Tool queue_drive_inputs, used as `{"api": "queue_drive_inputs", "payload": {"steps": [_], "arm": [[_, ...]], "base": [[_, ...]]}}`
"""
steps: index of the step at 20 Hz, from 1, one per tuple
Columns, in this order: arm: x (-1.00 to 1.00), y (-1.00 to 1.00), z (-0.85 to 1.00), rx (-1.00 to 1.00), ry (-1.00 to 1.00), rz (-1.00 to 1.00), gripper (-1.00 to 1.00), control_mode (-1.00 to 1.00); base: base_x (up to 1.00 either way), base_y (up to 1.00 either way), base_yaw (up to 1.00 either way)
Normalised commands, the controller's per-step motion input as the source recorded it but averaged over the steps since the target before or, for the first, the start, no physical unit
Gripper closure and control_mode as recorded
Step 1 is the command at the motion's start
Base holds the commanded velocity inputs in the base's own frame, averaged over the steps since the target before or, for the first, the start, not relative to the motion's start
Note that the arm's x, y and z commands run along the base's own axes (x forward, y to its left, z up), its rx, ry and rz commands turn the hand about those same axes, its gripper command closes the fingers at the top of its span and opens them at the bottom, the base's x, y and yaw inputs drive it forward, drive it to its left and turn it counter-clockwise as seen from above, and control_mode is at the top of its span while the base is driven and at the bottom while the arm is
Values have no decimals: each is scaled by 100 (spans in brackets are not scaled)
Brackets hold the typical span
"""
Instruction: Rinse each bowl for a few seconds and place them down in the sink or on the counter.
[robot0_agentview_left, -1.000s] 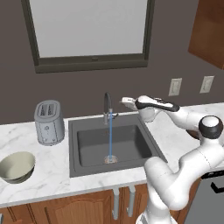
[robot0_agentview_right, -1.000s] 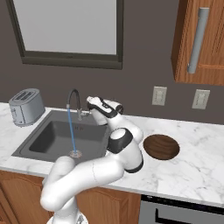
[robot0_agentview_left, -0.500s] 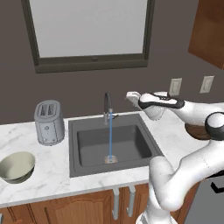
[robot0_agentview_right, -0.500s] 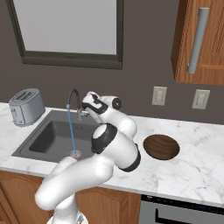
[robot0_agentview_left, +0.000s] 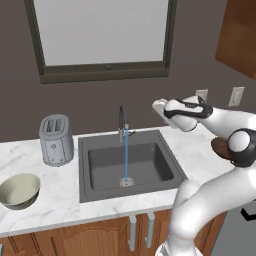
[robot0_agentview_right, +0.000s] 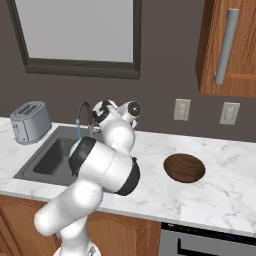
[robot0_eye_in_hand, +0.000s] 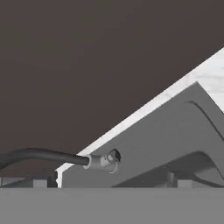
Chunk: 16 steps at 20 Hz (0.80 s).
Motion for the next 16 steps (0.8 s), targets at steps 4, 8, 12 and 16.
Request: {"api": "queue_drive_inputs", "payload": {"steps": [4,8,12,16], "arm": [[-37,-22,48,-2,20,-10,-100,-100],[-34,-20,51,-6,17,-10,-100,-100],[-33,-11,39,-7,22,-9,-100,-100],[-37,-1,16,-11,19,-2,-100,-100]], "base": [[0,0,0],[0,0,0],[0,0,0],[0,0,0]]}}
